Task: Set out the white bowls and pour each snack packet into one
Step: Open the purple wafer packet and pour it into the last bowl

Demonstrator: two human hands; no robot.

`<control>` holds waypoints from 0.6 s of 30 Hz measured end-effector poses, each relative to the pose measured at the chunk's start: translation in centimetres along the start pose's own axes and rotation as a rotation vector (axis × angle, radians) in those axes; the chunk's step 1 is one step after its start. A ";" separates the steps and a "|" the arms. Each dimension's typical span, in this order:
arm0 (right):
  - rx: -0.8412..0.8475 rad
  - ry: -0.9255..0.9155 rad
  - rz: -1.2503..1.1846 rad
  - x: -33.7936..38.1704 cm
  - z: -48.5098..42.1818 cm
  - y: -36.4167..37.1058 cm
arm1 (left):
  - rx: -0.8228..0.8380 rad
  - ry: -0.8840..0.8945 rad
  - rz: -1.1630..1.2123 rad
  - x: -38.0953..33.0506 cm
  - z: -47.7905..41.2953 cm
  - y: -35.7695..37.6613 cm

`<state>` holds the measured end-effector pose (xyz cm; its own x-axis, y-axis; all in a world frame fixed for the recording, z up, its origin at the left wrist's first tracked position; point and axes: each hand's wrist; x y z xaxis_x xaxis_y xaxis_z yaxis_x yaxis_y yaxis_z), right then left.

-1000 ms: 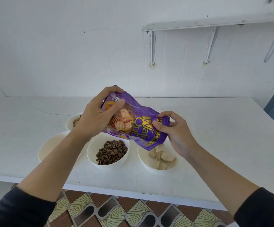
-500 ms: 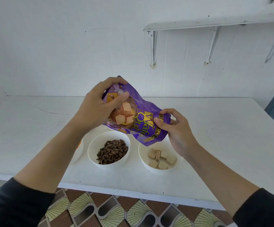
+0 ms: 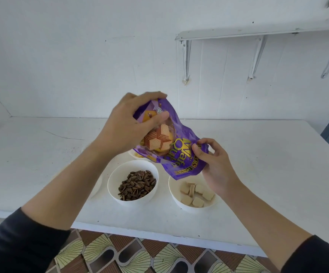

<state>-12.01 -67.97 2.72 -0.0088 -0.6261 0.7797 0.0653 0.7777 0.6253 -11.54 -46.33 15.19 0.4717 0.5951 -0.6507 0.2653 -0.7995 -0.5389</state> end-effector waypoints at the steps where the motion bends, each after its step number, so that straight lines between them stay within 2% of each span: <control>1: 0.016 -0.018 -0.015 0.5 0.0 0.5 | -0.023 0.020 -0.015 -0.6 -0.4 -0.4; 5: 0.070 -0.057 -0.014 2.0 -0.3 1.8 | -0.065 0.079 -0.041 -2.1 -1.9 -1.8; 9: 0.058 -0.045 -0.019 1.8 -0.4 1.2 | -0.050 0.065 -0.046 -1.6 -1.9 -1.3; 14: -0.031 0.024 -0.003 -1.1 0.0 -1.1 | 0.033 -0.017 -0.073 0.1 -0.4 0.9; 18: -0.090 0.110 -0.080 -2.3 0.7 -2.3 | 0.124 -0.051 -0.087 1.0 0.7 2.5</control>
<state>-12.87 -68.25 -0.50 0.0915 -0.6922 0.7159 0.1583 0.7199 0.6758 -10.96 -47.65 12.79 0.4073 0.6674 -0.6235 0.1956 -0.7306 -0.6542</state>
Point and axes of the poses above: each hand's wrist, its own z-axis away from the middle knuckle, its own y-axis out of the palm, x = y × z, and after that the axes turned 7 degrees about -x, right-handed
